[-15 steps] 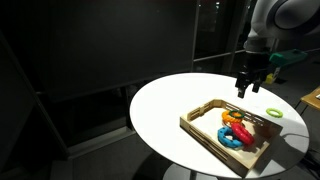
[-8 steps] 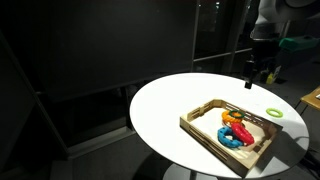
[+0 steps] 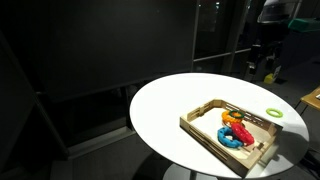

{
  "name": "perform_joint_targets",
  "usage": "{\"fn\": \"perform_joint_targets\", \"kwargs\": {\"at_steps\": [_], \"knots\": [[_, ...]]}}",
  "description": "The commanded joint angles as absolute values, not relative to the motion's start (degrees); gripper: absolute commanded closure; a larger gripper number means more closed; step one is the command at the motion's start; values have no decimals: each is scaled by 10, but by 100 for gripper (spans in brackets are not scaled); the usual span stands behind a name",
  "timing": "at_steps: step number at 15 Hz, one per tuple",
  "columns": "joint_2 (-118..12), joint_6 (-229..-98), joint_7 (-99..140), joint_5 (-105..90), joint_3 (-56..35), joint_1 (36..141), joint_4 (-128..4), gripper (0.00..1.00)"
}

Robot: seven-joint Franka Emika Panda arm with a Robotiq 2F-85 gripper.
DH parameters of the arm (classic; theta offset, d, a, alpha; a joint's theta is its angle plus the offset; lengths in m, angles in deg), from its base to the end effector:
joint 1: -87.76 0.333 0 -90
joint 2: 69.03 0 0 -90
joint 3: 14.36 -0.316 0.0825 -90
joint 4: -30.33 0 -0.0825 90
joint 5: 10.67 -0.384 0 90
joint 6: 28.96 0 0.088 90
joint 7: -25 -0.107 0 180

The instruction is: Pick up the red ring from the table and put it in the tray

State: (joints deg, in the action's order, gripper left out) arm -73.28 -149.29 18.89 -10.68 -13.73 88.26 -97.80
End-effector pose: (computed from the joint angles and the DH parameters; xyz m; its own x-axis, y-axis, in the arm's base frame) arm 0.5048 -0.0012 0.3964 0.9922 -0.1087 -0.0617 -0.1086 -0.9941 0.0056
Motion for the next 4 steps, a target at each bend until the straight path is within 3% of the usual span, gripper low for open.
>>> {"fn": "perform_joint_targets", "kwargs": {"at_steps": [1, 4], "knots": [[-744, -1472, 204, -117, -136, 877, -966, 0], [-739, -1488, 190, -109, -140, 878, -975, 0]]}}
